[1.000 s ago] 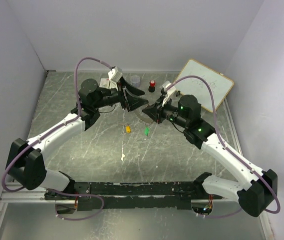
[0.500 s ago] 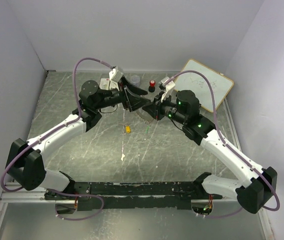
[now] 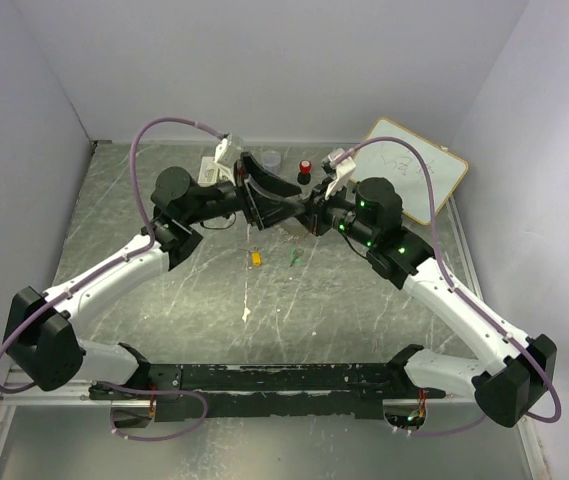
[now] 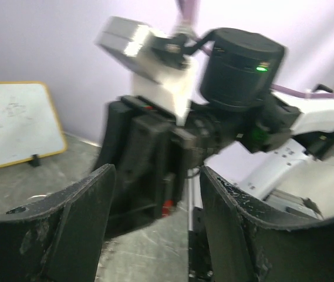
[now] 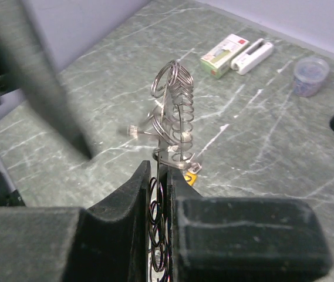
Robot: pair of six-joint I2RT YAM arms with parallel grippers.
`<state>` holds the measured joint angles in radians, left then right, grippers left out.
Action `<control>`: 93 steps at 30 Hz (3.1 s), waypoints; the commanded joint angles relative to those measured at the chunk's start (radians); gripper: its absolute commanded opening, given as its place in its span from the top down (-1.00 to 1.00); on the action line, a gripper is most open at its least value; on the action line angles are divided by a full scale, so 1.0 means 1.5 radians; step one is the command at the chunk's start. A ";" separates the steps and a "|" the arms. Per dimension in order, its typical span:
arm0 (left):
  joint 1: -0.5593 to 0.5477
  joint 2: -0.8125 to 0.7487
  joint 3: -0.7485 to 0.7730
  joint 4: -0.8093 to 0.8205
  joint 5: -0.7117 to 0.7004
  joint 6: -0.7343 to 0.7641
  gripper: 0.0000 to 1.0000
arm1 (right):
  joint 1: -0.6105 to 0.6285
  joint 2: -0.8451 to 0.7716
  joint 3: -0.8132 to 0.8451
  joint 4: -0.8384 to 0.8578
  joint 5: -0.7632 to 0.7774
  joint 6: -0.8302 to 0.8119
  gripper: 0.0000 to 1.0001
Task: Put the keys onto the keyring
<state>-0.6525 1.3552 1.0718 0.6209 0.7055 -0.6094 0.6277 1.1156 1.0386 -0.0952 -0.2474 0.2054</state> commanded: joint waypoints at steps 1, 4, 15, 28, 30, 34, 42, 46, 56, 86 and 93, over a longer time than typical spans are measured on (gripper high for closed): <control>-0.023 -0.031 -0.005 0.052 0.057 -0.041 -0.40 | -0.008 0.003 0.021 0.040 0.045 0.003 1.00; -0.023 -0.044 0.001 0.027 0.044 -0.022 -0.40 | -0.008 0.002 0.019 0.044 0.045 0.001 1.00; -0.023 -0.101 0.007 -0.143 -0.093 0.099 -0.43 | -0.014 -0.014 0.006 0.066 0.007 -0.009 1.00; -0.023 -0.121 0.009 -0.245 -0.194 0.196 -0.38 | -0.019 -0.023 0.004 0.086 -0.050 -0.016 1.00; -0.022 -0.124 0.008 -0.253 -0.209 0.200 -0.37 | -0.019 -0.022 0.005 0.088 -0.055 -0.016 1.00; -0.023 -0.127 0.007 -0.272 -0.240 0.207 -0.31 | -0.020 -0.020 0.004 0.095 -0.065 -0.017 1.00; -0.022 -0.135 -0.002 -0.279 -0.294 0.207 -0.15 | -0.021 -0.018 0.004 0.096 -0.080 -0.022 1.00; -0.022 -0.139 -0.008 -0.280 -0.314 0.213 -0.11 | -0.021 -0.017 0.002 0.096 -0.088 -0.026 1.00; 0.000 -0.171 -0.041 -0.298 -0.355 0.302 -0.40 | -0.023 -0.024 -0.001 0.085 -0.097 -0.038 1.00; 0.103 -0.136 -0.083 -0.188 -0.159 0.272 -0.64 | -0.027 -0.020 0.009 0.073 -0.091 -0.022 1.00; 0.104 -0.175 -0.106 -0.274 -0.298 0.256 -0.37 | -0.028 -0.008 0.047 0.019 0.020 0.003 1.00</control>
<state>-0.5045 1.1419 0.9241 0.2745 0.3824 -0.2016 0.5938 1.1065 1.0397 -0.0418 -0.3309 0.1772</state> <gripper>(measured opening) 0.720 0.086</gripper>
